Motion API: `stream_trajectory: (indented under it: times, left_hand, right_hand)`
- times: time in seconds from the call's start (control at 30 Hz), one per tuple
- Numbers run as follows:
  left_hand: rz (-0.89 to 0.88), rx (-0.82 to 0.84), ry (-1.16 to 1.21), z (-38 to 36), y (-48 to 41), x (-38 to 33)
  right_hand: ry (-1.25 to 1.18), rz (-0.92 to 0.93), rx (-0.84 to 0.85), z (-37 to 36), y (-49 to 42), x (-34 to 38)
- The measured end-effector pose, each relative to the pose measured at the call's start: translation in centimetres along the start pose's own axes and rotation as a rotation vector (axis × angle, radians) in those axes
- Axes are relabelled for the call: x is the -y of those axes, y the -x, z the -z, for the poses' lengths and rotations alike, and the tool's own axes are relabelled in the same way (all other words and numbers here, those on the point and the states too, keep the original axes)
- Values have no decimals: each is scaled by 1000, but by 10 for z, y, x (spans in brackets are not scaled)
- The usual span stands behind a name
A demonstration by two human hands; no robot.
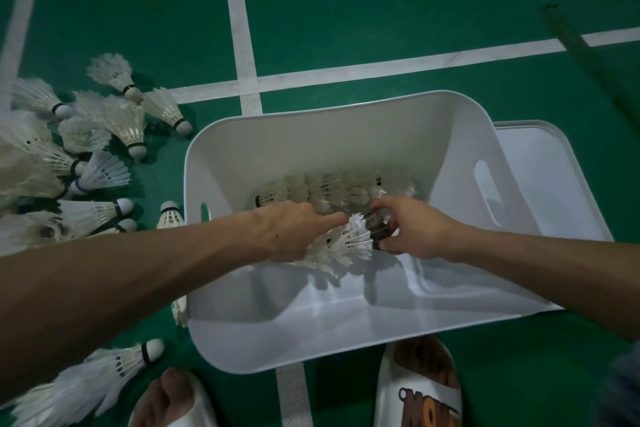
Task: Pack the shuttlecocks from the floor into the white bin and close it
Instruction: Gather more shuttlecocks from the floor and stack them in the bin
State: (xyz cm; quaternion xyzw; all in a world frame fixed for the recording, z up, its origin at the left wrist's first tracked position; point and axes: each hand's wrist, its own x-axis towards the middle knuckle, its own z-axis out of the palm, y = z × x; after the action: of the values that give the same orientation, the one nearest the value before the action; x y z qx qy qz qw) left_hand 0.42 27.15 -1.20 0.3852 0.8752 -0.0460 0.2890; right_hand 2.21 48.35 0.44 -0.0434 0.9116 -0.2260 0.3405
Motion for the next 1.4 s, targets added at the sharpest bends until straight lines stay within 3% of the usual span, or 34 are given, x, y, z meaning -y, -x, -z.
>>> stream_trajectory:
  times: [0.23,0.37,0.57,0.73,0.8,0.9,1.0,1.13,1.4]
  left_hand:
    - [23,-25,61,9,6,1]
    - [50,-88,80,30,22,-4]
    - [151,-448,57,65,81,8]
    - [359,-675,157,70,141,46]
    - [458,-655,208,55,161,69]
    - [590,-482,326,19,187,96]
    - [588,-323,395,-17,201,116]
    - [568,-146,415,-62,209,134]
    - [505,-104,433,-114,208,138]
  right_hand:
    - [-25,-41,30,10,12,5]
    - [207,-12,-65,27,24,18]
    - [202,206,-224,48,38,93]
    - [75,385,-275,51,40,175]
    - [65,442,-294,45,38,203]
    - [129,525,-267,24,30,240]
    - [241,579,-187,-3,13,269]
    - [426,504,-4,-35,-21,293]
    - [534,408,147,-78,-78,300]
